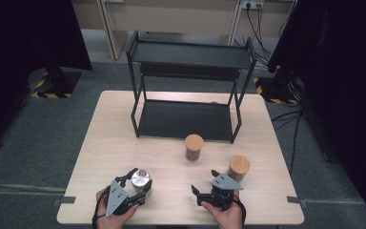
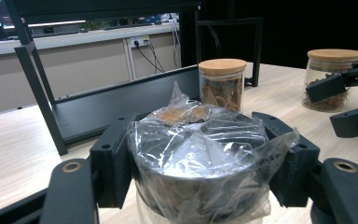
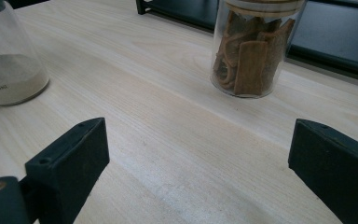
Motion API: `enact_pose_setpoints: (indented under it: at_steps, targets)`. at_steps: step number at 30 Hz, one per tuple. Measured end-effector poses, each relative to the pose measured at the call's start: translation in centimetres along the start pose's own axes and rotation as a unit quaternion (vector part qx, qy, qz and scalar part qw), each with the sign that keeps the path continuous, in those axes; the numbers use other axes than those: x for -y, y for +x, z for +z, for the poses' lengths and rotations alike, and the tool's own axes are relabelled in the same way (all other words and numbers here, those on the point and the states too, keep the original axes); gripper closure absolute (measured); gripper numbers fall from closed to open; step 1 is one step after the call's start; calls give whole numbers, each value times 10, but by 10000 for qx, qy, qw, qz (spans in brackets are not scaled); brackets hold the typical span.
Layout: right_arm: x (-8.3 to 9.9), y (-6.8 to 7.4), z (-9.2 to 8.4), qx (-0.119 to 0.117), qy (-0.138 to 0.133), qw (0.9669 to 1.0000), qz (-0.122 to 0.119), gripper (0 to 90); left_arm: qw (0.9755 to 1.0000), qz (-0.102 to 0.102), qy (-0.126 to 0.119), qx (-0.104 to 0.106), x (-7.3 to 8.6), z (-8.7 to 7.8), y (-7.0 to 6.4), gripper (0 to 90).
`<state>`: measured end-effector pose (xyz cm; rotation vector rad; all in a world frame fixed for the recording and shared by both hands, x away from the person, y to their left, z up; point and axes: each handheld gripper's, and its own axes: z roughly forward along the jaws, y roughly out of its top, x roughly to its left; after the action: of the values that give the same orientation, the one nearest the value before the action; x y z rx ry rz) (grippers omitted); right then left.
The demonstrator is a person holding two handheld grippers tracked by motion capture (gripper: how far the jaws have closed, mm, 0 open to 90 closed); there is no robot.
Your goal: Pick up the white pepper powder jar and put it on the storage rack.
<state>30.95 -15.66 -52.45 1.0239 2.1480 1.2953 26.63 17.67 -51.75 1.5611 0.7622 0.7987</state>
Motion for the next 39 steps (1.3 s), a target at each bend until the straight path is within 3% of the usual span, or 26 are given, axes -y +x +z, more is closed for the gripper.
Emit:
enact_pose_setpoints:
  at_steps: [14, 39]
  targets:
    - [0, 1, 0, 7, -11, 10000, -22, 61, 9997, -3, -204, -93, -25, 12, 2, 342]
    - [0, 1, 0, 1, -24, 10000, -31, 65, 9992, 14, -246, -318, -46, 38, 11, 344]
